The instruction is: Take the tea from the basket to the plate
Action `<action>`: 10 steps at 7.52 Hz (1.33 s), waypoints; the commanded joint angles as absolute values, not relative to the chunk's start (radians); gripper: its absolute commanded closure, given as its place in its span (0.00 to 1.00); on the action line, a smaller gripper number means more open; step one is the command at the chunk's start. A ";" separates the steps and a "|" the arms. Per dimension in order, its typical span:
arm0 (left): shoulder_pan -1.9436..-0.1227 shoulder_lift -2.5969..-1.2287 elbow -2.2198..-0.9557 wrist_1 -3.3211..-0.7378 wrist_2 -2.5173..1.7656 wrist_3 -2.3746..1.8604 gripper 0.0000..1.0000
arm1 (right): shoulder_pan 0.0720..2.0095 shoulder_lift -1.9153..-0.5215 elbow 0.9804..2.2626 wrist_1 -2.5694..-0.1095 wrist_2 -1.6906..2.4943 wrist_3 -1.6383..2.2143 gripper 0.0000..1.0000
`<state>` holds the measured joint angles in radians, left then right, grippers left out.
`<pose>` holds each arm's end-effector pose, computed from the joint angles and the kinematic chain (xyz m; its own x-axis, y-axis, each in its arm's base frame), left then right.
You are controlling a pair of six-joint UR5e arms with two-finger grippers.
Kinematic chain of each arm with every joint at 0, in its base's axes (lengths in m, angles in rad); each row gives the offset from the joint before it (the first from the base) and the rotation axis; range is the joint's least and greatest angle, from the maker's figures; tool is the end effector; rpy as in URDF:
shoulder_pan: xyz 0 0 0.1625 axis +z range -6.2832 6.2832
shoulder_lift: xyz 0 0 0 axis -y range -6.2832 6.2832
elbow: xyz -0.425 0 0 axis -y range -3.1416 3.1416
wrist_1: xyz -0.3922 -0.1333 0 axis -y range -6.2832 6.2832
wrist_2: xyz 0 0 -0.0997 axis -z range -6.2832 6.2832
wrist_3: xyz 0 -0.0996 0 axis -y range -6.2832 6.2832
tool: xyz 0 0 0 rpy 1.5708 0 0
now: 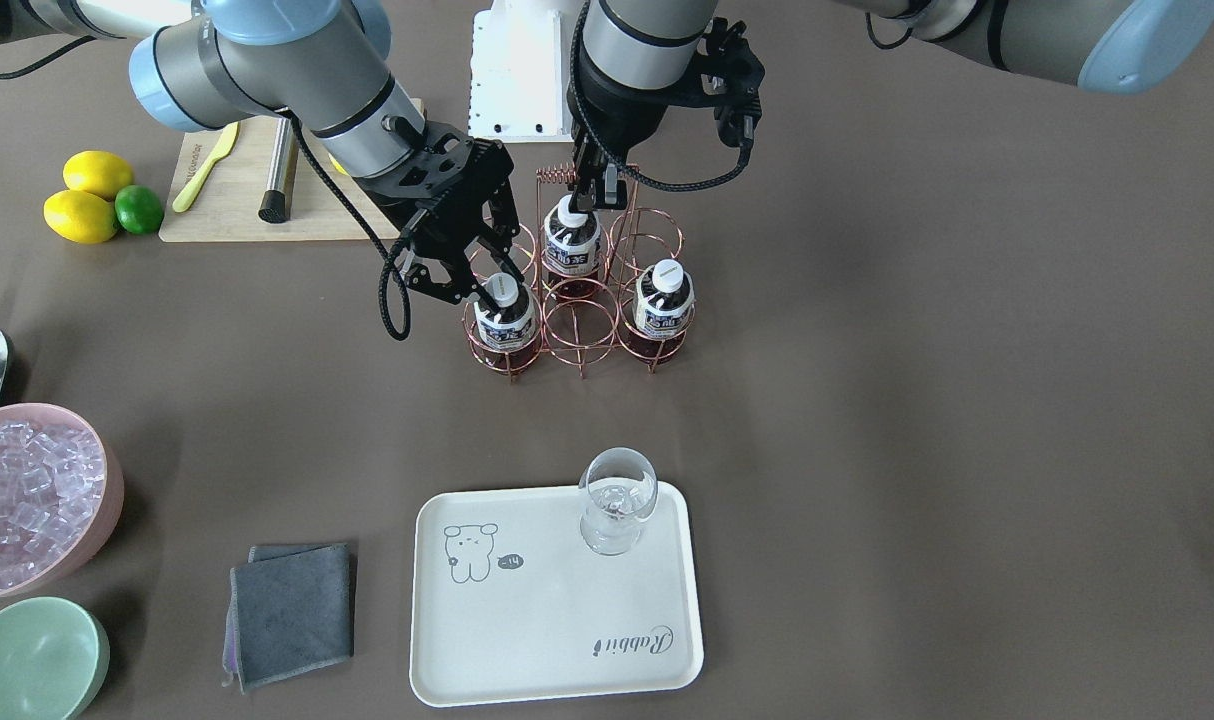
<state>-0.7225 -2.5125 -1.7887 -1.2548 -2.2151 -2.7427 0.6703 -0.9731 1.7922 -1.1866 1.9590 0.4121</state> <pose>0.4211 -0.4692 0.0315 0.0167 -0.9968 0.0778 0.5341 -0.0569 -0.8435 -0.4334 -0.4656 0.1674 0.3860 -0.7763 0.4984 0.1385 0.5829 0.8006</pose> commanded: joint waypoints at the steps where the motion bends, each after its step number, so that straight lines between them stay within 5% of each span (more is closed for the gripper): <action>1: -0.723 -2.511 -1.789 -1.255 -2.215 -2.743 1.00 | 0.670 -0.979 1.801 -1.186 1.962 0.419 1.00; 10: -0.723 -2.511 -1.787 -1.255 -2.214 -2.743 1.00 | 0.773 -0.977 1.879 -1.243 2.086 0.407 1.00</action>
<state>-0.7225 -2.5111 -1.7871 -1.2548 -2.2145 -2.7427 0.7280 -0.9790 1.8710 -1.2319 2.0458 0.4098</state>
